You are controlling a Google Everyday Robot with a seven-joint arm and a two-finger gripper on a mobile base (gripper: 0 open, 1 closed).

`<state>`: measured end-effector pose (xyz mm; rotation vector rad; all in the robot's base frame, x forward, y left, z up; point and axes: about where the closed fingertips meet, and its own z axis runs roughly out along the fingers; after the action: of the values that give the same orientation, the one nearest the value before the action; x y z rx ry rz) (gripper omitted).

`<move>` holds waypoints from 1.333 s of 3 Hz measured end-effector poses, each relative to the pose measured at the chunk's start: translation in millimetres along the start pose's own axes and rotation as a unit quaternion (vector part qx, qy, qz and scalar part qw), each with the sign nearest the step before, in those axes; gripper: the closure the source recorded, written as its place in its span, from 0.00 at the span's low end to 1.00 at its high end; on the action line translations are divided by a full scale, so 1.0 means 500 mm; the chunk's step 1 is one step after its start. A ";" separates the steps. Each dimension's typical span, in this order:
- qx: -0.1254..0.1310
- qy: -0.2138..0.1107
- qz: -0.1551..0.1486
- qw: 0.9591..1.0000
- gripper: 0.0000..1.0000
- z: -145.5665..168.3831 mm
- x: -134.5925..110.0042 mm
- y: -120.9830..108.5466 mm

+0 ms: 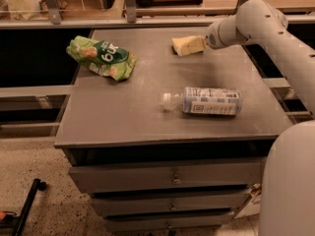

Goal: Move sponge near green rice chip bag

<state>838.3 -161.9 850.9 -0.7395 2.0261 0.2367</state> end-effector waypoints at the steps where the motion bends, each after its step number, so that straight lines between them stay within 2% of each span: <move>1: -0.001 -0.010 0.012 1.000 0.00 0.022 -0.001 -0.001; 2: 0.002 -0.016 0.022 1.000 0.00 0.039 0.001 -0.001; 3: 0.009 -0.018 0.032 0.999 0.17 0.048 0.012 -0.007; 4: 0.016 -0.012 0.035 0.999 0.41 0.055 0.025 -0.008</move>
Offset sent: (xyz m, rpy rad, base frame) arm 0.0204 0.0059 -0.0121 0.0681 -0.0180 -0.0490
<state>855.3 -158.0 825.8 -0.6445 2.0312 0.2518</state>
